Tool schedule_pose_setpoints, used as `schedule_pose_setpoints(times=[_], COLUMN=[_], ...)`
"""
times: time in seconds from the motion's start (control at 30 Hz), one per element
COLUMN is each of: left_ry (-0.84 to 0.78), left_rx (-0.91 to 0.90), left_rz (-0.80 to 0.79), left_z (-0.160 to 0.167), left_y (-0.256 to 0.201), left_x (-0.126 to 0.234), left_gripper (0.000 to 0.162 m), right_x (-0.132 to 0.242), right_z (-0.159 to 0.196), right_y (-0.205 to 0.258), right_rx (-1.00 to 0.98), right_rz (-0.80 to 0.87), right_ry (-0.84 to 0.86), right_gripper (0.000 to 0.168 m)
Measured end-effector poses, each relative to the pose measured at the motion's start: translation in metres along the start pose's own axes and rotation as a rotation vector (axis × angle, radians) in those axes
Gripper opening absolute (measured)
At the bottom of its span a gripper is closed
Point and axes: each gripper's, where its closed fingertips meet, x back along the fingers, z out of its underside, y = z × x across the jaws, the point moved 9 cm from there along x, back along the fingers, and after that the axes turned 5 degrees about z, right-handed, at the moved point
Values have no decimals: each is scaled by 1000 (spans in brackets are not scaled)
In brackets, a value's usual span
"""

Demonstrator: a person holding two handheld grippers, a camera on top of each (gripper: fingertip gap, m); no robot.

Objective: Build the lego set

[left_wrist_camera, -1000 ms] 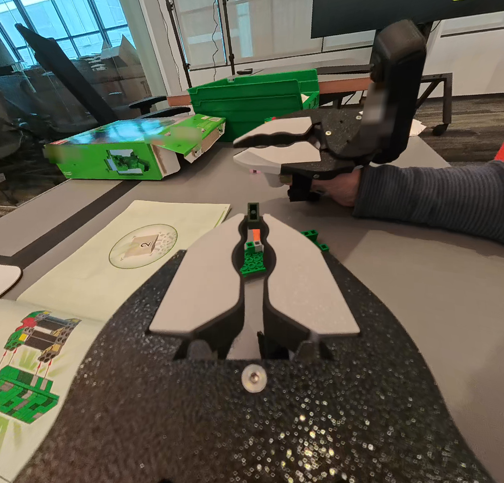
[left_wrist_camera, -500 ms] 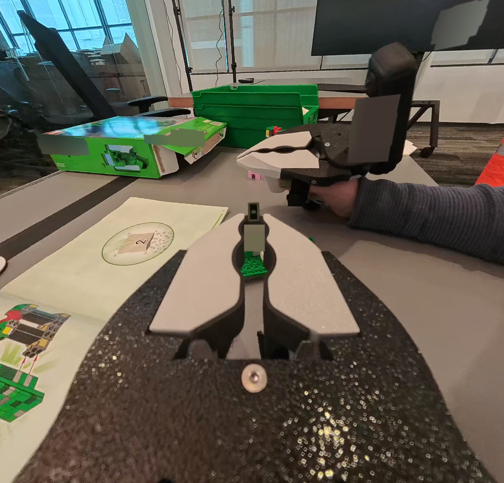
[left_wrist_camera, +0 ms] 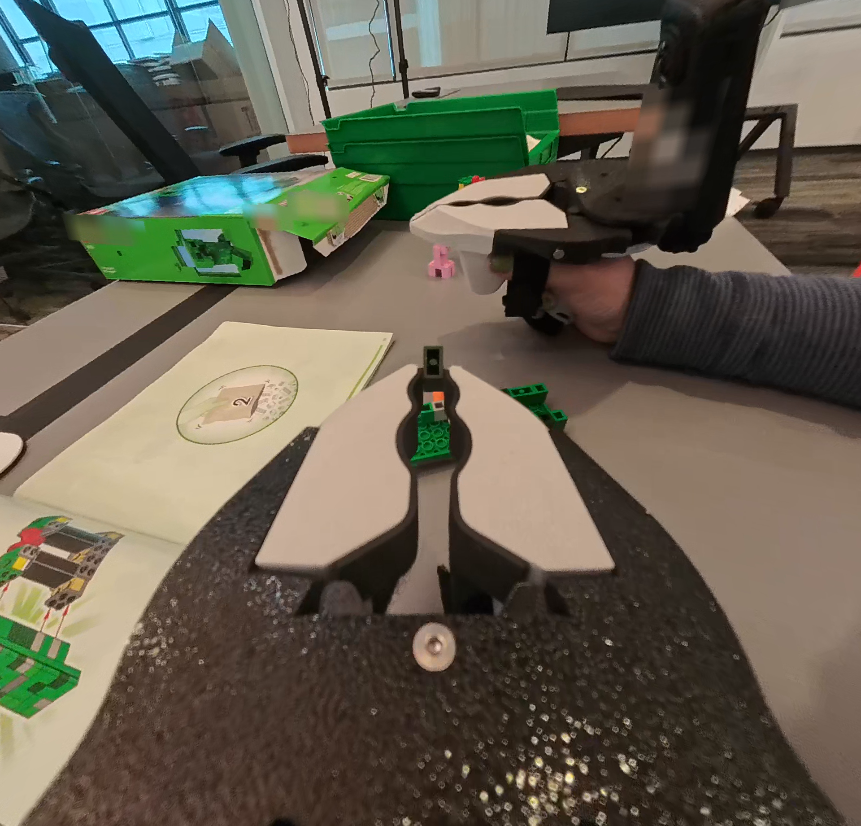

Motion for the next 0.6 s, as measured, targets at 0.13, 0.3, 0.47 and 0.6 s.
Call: schedule_pose_setpoints(times=[0.13, 0.3, 0.47, 0.6], left_ry=[-3, -15, -25, 1], left_rx=[-2, 7, 30, 9], left_rz=[-3, -14, -3, -29], left_z=[-1, -2, -2, 0], left_y=[-1, 1, 1, 1], left_x=[0, 1, 1, -1], left_gripper=[7, 7, 7, 7], right_x=[-1, 0, 0, -1], right_z=[0, 0, 0, 0], right_y=[3, 1, 4, 6], right_rx=[25, -6, 25, 47], right_rz=[-11, -15, -18, -17], right_ry=[7, -7, -6, 8], right_gripper=[0, 0, 0, 0])
